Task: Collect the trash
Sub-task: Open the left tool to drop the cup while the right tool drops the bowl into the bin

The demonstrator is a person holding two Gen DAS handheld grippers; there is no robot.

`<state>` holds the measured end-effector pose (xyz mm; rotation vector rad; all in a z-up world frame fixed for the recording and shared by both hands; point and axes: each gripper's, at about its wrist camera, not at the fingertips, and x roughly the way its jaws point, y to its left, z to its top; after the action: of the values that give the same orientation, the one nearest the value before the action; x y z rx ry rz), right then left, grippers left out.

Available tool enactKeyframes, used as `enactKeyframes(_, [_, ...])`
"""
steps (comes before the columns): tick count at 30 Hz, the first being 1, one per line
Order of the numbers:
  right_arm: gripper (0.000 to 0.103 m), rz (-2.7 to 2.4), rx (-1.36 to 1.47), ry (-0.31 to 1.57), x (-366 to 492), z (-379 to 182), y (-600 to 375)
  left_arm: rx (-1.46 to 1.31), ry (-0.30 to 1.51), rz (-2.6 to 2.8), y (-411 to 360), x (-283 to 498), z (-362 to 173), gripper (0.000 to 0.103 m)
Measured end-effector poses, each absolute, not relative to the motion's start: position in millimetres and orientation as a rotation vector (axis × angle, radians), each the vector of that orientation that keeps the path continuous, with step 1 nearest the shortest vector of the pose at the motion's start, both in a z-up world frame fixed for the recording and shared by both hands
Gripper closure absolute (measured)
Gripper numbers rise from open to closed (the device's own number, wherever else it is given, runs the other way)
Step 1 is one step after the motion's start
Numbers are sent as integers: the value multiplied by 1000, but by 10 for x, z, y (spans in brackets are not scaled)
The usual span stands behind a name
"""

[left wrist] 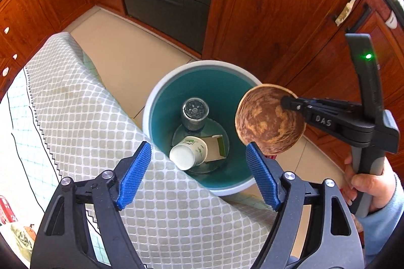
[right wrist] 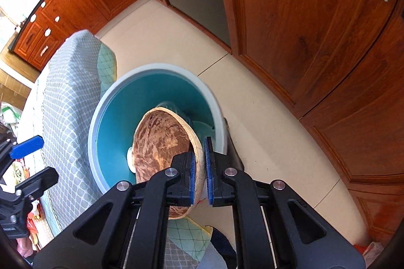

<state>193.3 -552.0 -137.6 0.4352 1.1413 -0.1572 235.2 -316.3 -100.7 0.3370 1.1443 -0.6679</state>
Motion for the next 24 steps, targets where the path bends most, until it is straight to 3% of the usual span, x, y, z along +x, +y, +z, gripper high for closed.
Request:
enactKeyframes(3, [83, -141, 432, 1154, 1964, -1404, -5452, 328, 1146, -665, -3169, 2331, -1001, 21])
enactKeyframes(6, [52, -148, 421, 1143, 1955, -1382, -5414, 319, 1146, -663, -3134, 2331, -958, 16])
enactKeyframes(8, [50, -152, 423, 1142, 1945, -1361, -5415, 319, 1142, -663, -3106, 2319, -947, 14])
enactKeyframes(15, [29, -167, 419, 1136, 1919, -1291, -5388, 301, 1141, -657, -2955, 2244, -884, 11])
enactKeyframes(24, [24, -164, 400, 1139, 1868, -1106, -5266, 262, 1131, -643, -2709, 2125, -779, 10])
